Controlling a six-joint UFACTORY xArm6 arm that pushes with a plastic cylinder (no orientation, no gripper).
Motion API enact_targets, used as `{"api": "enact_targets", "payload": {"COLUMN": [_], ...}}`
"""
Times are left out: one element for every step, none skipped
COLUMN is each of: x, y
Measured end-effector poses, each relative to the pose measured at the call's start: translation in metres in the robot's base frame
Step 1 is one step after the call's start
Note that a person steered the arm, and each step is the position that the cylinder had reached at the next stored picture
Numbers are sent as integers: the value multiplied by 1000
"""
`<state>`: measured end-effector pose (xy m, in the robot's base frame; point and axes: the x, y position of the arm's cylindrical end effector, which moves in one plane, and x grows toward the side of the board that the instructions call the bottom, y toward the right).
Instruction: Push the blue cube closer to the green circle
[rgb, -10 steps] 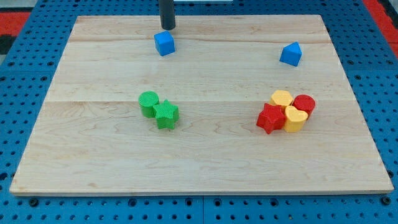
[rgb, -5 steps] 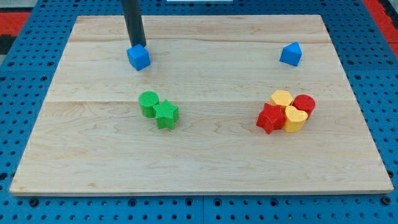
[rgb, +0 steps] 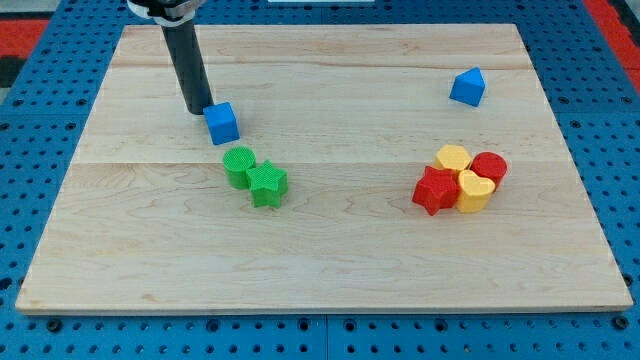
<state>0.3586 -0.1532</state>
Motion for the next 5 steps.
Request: {"api": "enact_targets", "payload": {"x": [19,35,46,27,9], "y": [11,15,16,5,5]}}
